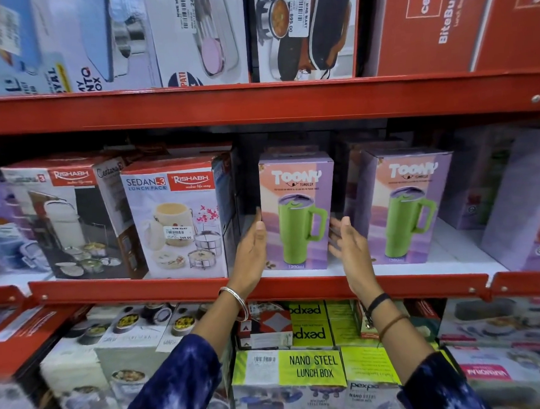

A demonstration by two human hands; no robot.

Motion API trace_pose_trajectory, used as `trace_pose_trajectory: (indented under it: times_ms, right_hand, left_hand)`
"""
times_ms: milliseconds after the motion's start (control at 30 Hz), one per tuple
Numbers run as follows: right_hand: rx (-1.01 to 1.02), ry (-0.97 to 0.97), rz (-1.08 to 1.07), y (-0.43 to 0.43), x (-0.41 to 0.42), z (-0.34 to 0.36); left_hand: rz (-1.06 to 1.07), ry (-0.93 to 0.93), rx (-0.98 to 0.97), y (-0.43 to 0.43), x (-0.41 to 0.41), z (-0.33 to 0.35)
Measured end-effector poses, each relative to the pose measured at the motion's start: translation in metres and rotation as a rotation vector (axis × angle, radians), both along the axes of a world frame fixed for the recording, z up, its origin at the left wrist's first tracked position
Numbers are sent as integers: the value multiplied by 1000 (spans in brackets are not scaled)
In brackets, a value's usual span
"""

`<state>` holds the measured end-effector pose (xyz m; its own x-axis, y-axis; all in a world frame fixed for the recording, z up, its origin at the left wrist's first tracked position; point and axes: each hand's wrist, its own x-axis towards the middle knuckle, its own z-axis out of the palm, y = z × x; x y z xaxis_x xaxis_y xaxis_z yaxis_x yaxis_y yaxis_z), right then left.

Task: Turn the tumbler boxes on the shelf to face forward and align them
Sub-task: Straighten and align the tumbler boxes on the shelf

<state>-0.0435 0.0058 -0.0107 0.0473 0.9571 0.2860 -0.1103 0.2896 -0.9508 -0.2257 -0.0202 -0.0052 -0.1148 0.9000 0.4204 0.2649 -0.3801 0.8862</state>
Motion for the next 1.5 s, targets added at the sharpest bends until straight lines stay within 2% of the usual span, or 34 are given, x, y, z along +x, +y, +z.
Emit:
trace_pose_trajectory:
  times_ms: [767,867,967,1067,1133,1300,1400,1500]
  right_hand:
    - [54,60,-11,-50,3,-7]
    - [63,45,-9,-50,6,-6]
    - [84,31,-66,-51,14,-7]
    - [108,76,-123,-52,33,-5]
    - [125,114,-172,-51,50,0]
    - [150,173,-303,-42,99,10]
    - [145,200,-362,-28,126,13]
    - [136,223,-407,-13,148,12]
  left_hand:
    - [-2,10,-19,-54,12,1]
    - [110,6,53,-59,25,-1]
    - [208,-10,213,-64,43,-5]
    - [166,-13,348,-66,63,-4]
    - [163,60,407,-65,78,-3]
    - [43,179,478,-58,125,0]
    - [-36,175,422,-45,152,0]
    - [-62,112,274,-27,175,1]
